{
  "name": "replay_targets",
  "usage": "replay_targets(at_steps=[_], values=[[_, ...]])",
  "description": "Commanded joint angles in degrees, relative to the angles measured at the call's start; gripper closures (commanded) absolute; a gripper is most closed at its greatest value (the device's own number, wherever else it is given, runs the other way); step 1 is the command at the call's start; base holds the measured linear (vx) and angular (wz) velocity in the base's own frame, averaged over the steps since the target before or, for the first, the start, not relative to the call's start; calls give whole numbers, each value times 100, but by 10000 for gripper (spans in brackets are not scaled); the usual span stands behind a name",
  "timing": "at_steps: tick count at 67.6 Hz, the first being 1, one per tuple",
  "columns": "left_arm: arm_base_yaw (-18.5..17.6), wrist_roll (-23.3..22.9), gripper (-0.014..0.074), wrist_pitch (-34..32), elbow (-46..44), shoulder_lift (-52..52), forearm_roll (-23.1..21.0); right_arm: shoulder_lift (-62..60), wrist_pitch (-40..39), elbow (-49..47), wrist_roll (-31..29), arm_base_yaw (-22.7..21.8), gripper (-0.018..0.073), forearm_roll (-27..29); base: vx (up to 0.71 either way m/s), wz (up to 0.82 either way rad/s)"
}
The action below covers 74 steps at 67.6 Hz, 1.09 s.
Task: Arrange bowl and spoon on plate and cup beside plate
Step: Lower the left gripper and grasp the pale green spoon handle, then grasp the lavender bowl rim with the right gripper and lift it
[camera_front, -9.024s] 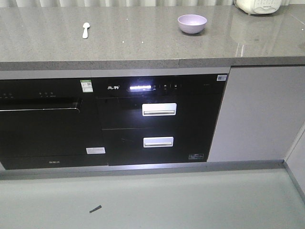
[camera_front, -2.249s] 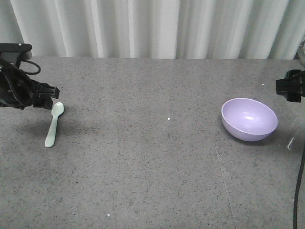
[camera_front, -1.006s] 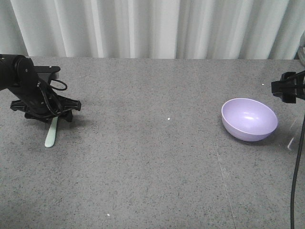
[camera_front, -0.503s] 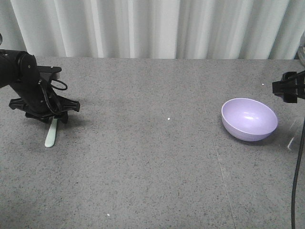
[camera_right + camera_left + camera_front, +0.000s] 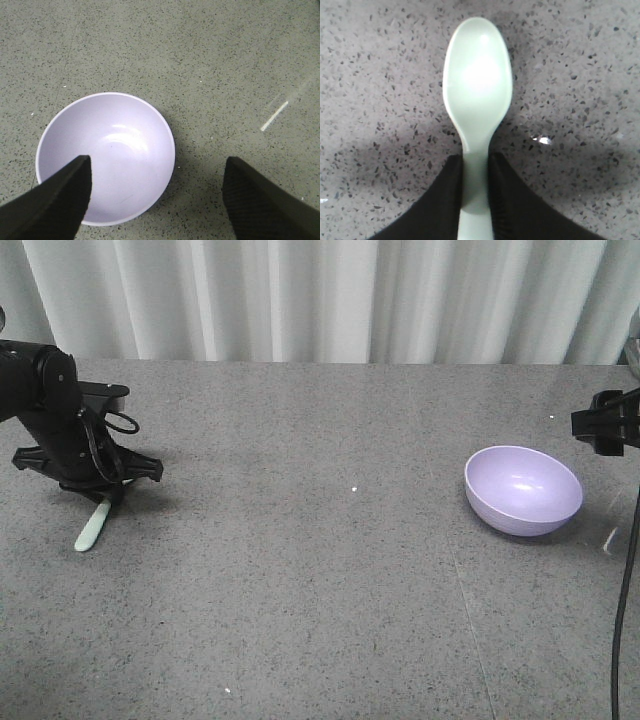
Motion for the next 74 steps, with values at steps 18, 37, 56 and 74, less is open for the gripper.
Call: replay_targets(at_steps=[18, 37, 56, 74], values=[[1, 34, 604, -579, -13, -1031, 5, -118, -331, -184, 392, -27, 21, -61, 0, 0], [-4, 34, 603, -1231, -13, -2056, 0, 547, 328, -807, 558, -27, 21, -218, 0, 0], [-4, 34, 603, -1175, -13, -2247, -12, 1601, 988, -1474, 551, -27, 21, -325, 0, 0], [-4, 34, 603, -1198, -13, -2247, -6, 2332, 926, -1517, 551, -27, 31, -325, 0, 0]])
